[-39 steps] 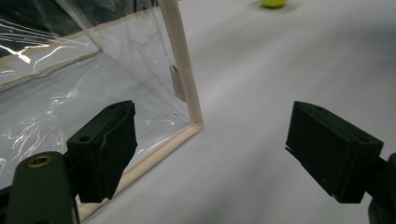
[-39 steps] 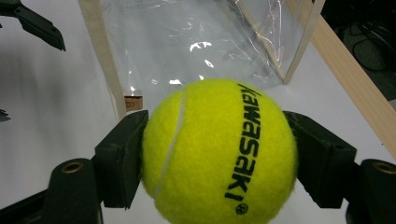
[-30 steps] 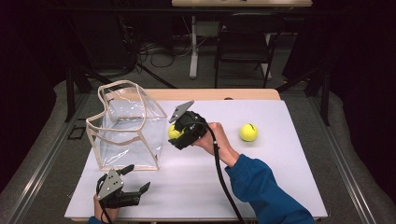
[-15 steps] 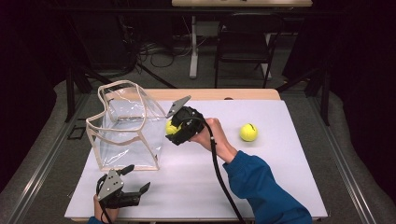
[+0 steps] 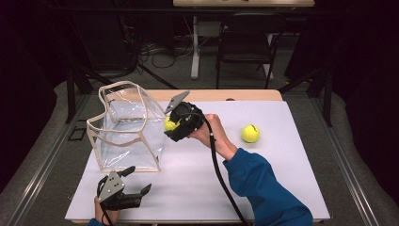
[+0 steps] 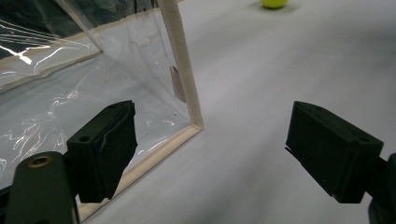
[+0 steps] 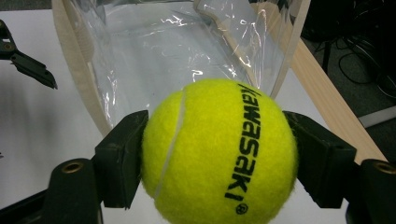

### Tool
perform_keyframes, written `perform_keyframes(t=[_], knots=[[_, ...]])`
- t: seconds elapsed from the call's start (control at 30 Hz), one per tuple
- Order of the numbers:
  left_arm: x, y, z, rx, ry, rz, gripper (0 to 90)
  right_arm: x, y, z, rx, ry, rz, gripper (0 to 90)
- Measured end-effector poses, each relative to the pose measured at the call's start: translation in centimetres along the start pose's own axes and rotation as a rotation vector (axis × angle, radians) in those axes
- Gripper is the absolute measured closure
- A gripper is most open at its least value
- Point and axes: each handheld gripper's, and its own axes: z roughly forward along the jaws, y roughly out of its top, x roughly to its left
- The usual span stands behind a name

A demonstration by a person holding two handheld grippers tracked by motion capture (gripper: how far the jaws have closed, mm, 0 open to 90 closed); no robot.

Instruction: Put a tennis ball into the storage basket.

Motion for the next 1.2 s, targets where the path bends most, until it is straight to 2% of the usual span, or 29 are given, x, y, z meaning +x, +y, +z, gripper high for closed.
perform_keyframes(t=[1.2], knots=[[0.0,0.0,0.0,-0.007,-0.007,-0.004,16.1,-0.2,3.3,-0.1,-0.034,-0.005,-0.029,25.8]])
